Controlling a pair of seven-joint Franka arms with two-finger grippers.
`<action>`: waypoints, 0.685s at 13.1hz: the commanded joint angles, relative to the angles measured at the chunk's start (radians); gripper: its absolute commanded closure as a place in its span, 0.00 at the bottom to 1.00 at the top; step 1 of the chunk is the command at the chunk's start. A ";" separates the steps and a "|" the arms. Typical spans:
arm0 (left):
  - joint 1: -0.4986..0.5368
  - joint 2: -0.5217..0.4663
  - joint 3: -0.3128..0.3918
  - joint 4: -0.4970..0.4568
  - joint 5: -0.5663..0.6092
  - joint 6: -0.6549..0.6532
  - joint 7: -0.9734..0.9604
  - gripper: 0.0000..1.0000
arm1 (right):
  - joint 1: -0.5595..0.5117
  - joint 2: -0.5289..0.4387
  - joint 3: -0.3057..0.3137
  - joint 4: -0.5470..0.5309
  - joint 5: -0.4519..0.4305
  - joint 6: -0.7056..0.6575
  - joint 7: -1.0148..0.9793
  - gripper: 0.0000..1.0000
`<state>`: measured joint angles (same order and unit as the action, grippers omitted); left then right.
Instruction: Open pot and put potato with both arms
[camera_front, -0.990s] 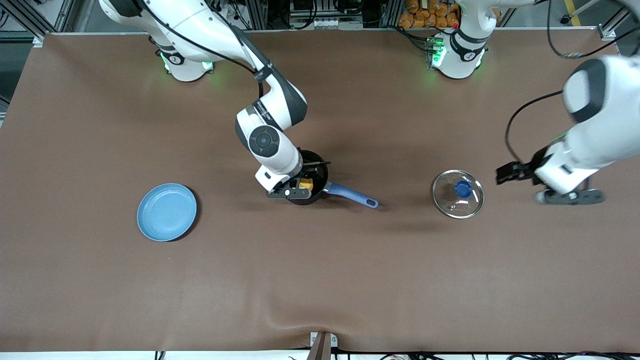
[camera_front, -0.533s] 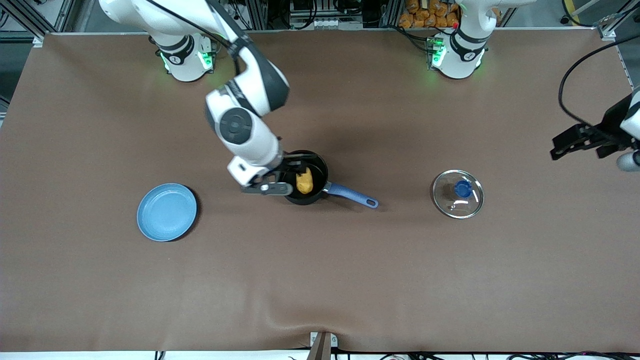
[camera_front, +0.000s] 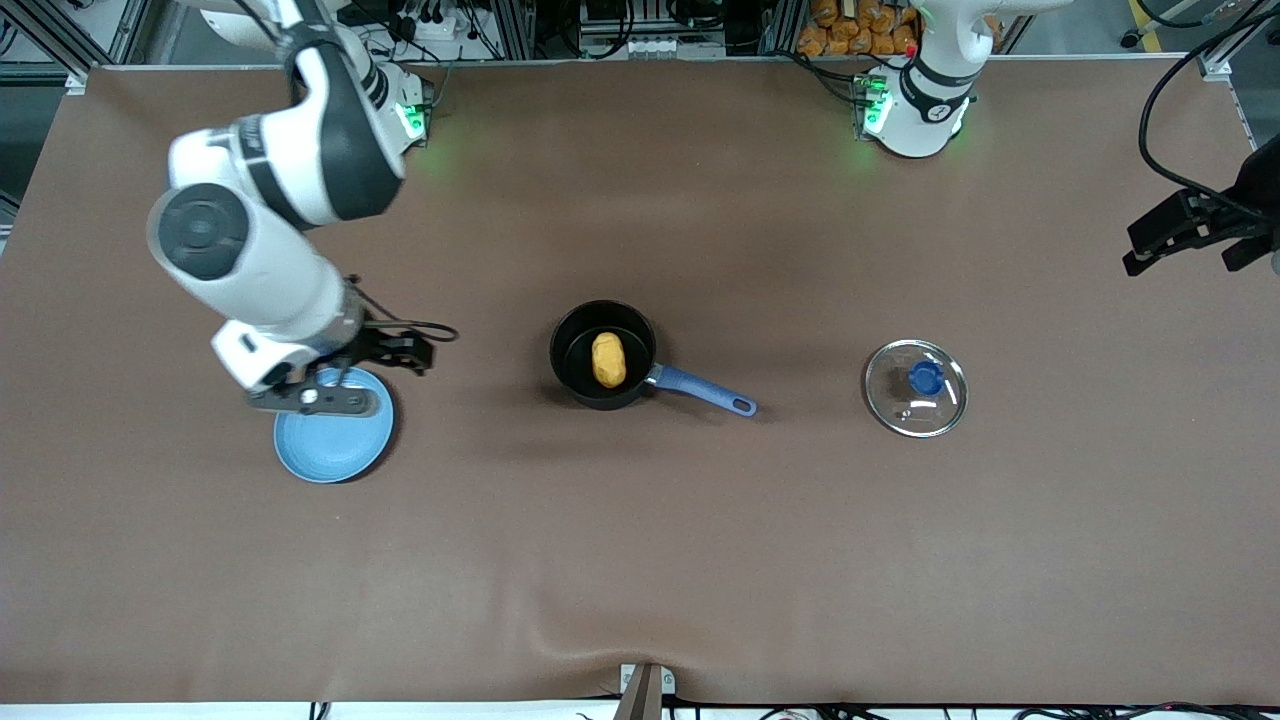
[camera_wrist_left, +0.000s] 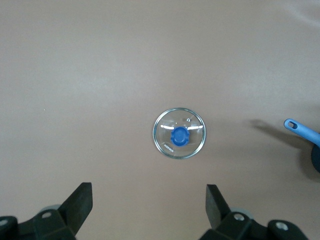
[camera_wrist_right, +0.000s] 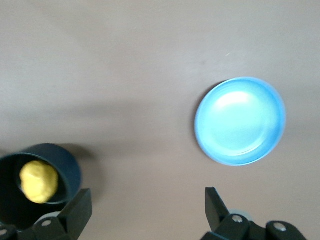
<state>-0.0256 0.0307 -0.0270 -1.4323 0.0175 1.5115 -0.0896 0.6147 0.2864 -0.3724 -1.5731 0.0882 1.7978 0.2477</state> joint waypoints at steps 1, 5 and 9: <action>0.006 -0.027 -0.019 0.006 -0.010 -0.034 -0.048 0.00 | -0.003 -0.053 -0.092 -0.007 -0.015 -0.034 -0.161 0.00; 0.007 -0.032 -0.048 0.006 -0.013 -0.039 -0.111 0.00 | -0.065 -0.113 -0.131 -0.001 -0.004 -0.092 -0.280 0.00; 0.006 -0.031 -0.041 -0.010 -0.021 -0.036 -0.122 0.00 | -0.090 -0.159 -0.125 0.010 -0.015 -0.106 -0.285 0.00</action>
<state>-0.0256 0.0076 -0.0702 -1.4345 0.0145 1.4890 -0.2005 0.5388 0.1548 -0.5118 -1.5639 0.0869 1.7022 -0.0274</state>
